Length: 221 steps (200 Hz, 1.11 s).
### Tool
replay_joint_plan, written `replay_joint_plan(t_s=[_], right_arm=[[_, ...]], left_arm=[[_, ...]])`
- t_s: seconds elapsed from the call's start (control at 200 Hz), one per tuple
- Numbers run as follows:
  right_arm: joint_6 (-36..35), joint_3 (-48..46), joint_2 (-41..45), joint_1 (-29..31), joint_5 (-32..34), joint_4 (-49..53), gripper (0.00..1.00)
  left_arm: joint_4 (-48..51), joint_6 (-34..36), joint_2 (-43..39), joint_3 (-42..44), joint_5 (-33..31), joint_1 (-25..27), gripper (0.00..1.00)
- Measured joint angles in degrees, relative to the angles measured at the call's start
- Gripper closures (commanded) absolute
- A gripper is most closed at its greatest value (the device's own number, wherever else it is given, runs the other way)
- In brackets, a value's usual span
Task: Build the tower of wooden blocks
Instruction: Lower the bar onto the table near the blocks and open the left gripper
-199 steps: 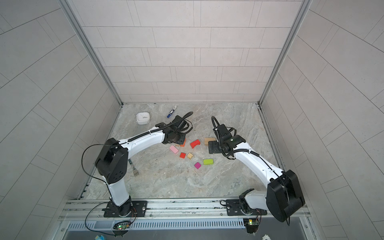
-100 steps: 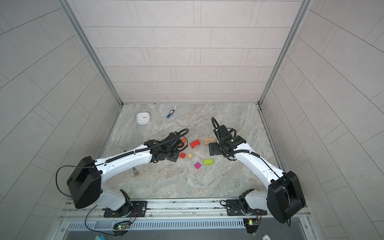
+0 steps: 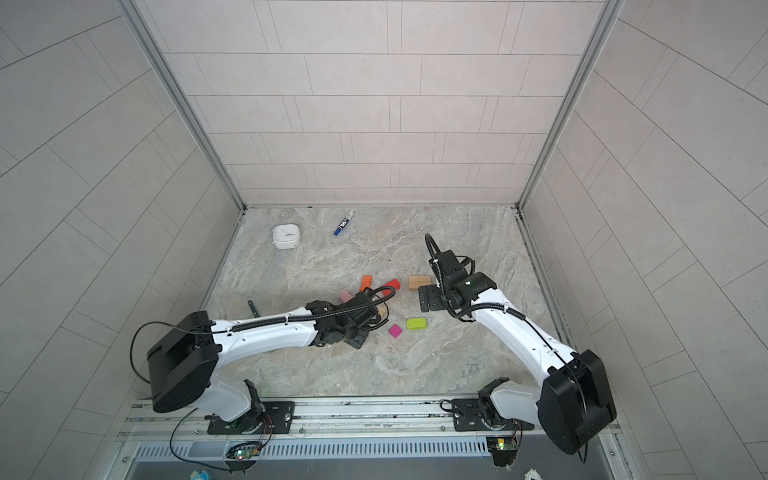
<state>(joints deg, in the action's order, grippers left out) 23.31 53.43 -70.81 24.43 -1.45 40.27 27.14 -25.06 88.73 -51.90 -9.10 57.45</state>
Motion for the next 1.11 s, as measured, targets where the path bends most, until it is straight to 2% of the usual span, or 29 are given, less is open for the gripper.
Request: replay_joint_plan(t_s=[0.64, 0.846, 0.976, 1.106], right_arm=[[0.31, -0.15, -0.96, 0.00, -0.85, -0.13, 0.03], [0.26, -0.24, -0.96, 0.00, -0.90, -0.11, 0.03], [0.00, -0.52, -0.96, 0.00, -1.92, -0.17, 0.04], [-0.68, -0.76, -0.98, 1.11, -3.43, -0.66, 0.05]], left_arm=[[-2.60, -1.53, 5.27, 1.20, 0.22, 1.25, 0.65], [-2.69, -2.56, 5.03, 1.49, 0.24, 1.25, 0.52], [-0.72, -2.58, 2.05, 1.33, -0.04, 1.22, 0.45], [2.23, -1.92, -2.14, -0.44, -0.59, 0.85, 0.32]])
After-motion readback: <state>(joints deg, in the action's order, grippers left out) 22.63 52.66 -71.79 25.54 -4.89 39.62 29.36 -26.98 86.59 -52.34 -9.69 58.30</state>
